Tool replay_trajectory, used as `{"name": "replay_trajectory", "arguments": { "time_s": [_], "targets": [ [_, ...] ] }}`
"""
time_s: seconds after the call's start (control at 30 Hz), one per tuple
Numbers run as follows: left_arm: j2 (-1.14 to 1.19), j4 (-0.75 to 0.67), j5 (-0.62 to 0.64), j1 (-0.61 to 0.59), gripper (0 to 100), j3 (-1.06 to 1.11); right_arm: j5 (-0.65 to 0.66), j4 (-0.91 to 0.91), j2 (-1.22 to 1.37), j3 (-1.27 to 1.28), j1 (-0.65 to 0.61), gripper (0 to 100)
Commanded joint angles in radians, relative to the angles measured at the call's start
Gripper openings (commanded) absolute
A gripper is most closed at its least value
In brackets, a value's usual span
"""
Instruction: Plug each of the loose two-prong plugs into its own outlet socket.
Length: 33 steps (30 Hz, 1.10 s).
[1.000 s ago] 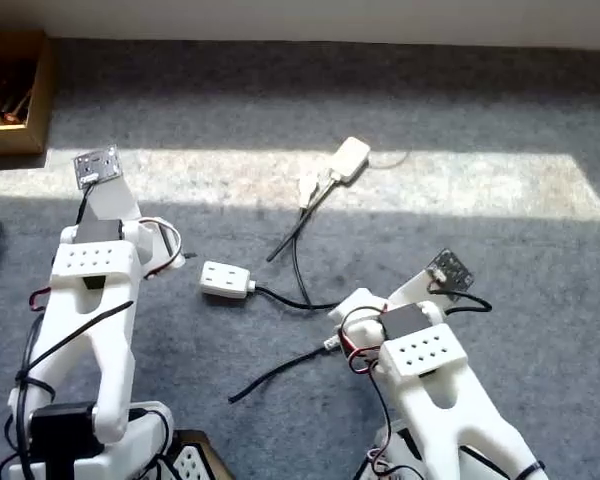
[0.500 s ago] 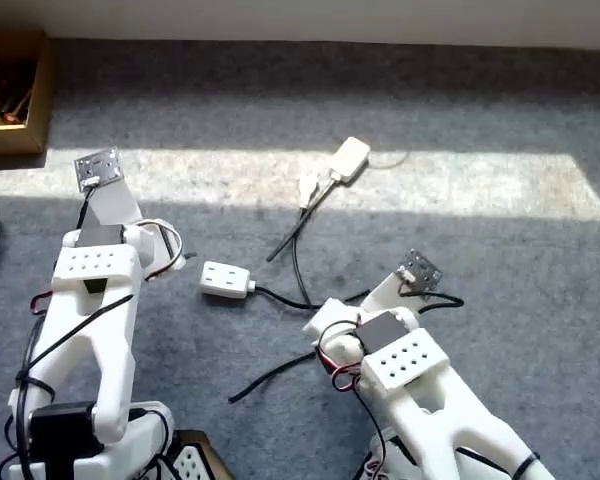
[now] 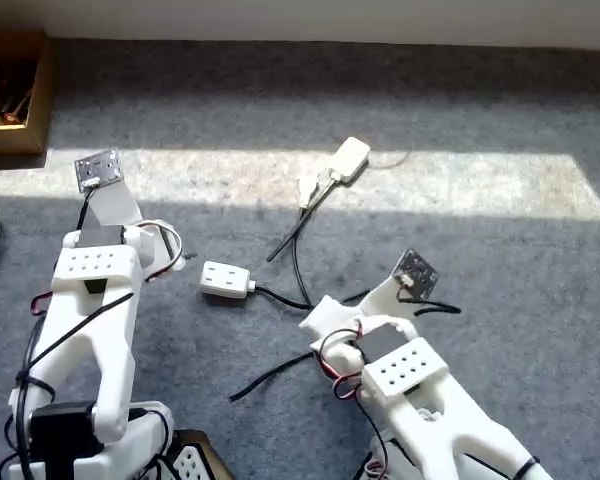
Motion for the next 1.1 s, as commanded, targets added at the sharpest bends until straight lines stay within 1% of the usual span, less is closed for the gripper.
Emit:
{"name": "replay_trajectory", "arguments": {
  "time_s": [0.0,0.1,0.23,0.33,0.57,0.67,0.87,1.07],
  "targets": [
    [-0.031,-0.011,0.006,0.016,28,-0.004,-0.006,-0.027,-0.001,0.004,0.062,14.2],
    [-0.031,-0.011,0.006,0.016,28,-0.004,-0.005,-0.022,-0.002,0.008,0.105,14.2],
    [-0.031,-0.011,0.006,0.016,28,-0.004,-0.006,0.096,-0.012,-0.005,0.107,14.2],
    [-0.031,-0.011,0.006,0.016,28,-0.004,-0.006,0.134,-0.001,-0.054,0.108,14.2],
    [-0.031,-0.011,0.008,0.016,28,-0.004,-0.005,0.128,-0.001,-0.073,0.107,14.2],
    [-0.031,-0.011,0.008,0.016,28,-0.004,-0.005,0.067,-0.001,-0.064,0.107,14.2],
    [-0.031,-0.011,0.008,0.016,28,-0.004,-0.005,0.048,0.001,-0.050,0.047,14.2],
    [-0.031,-0.011,0.008,0.016,28,-0.002,-0.006,0.047,0.001,-0.038,0.047,14.2]
  ]
}}
